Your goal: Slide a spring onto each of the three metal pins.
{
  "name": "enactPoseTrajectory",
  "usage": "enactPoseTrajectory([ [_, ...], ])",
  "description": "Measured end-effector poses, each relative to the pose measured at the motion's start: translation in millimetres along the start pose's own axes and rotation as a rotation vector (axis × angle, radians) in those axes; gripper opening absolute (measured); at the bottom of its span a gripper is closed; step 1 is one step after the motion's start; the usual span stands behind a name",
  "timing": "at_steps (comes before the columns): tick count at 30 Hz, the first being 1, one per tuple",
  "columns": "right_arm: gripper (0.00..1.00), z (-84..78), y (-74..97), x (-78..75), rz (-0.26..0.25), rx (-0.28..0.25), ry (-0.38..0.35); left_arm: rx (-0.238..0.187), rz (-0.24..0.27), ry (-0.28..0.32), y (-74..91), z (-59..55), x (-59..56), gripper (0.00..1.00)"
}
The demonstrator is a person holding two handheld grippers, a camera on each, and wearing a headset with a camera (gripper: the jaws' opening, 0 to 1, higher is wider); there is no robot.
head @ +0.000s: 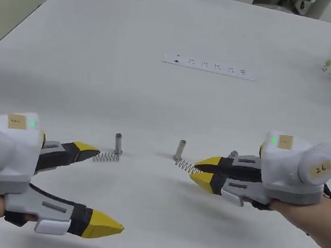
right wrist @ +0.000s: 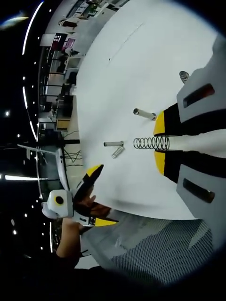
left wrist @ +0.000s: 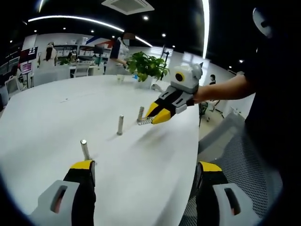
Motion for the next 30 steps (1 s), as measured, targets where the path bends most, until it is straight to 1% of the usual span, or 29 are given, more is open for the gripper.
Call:
enactPoseTrajectory([
  [3,0.08,2.1,3.7,3.5,0.035,0.001,0.048,0.006,-0.014,-0.007,-5.8,2.4,0.1,0.85],
  [7,0.08,6.7,6.1,9.9,0.081,0.000,0.111,-0.003,-0.032,-0.005,-10.3,6.4,-0.8,0.83],
  [8,0.08,7.7,6.2,12.0,0.098,0.007,0.130,-0.008,-0.039,-0.006,-12.0,7.8,-1.4,0.83],
  [9,0.08,8.0,6.2,12.8,0.104,0.009,0.140,-0.008,-0.042,-0.007,-13.2,8.5,-1.4,0.82],
  [10,0.08,9.1,6.4,14.9,0.121,0.024,0.182,-0.009,-0.047,-0.008,-15.3,9.5,-1.4,0.81],
  [11,0.08,9.7,6.4,16.6,0.130,0.030,0.203,-0.011,-0.050,-0.009,-16.7,10.1,-1.7,0.81],
  [12,0.08,10.5,6.4,19.0,0.136,0.043,0.215,-0.012,-0.054,-0.010,-19.0,10.9,-2.0,0.80],
  [16,0.08,12.3,6.5,23.7,0.169,0.058,0.263,-0.019,-0.056,-0.032,-27.8,13.3,-3.4,0.78],
  [18,0.08,13.1,7.1,24.4,0.181,0.058,0.275,-0.026,-0.076,-0.039,-32.7,15.6,-5.7,0.74],
  [23,0.08,16.8,9.4,25.0,0.200,0.046,0.263,-0.038,-0.113,-0.070,-43.3,22.2,-11.1,0.64],
  [26,0.08,18.4,10.4,26.0,0.206,0.042,0.263,-0.055,-0.127,-0.085,-48.9,27.5,-12.0,0.57],
  [30,0.08,19.8,11.6,26.8,0.209,0.038,0.263,-0.072,-0.150,-0.095,-54.5,31.3,-12.7,0.48],
])
Point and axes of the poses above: the centre of the closed fingertips' face, and the gripper's own axes: y roughly backward along the fingers, x roughly to its left, z roughly out of its top, the point moved 10 cm from there along y, roughly backward along the fingers, and after that the axes turned 1 degree about y, right-handed, at the moved point
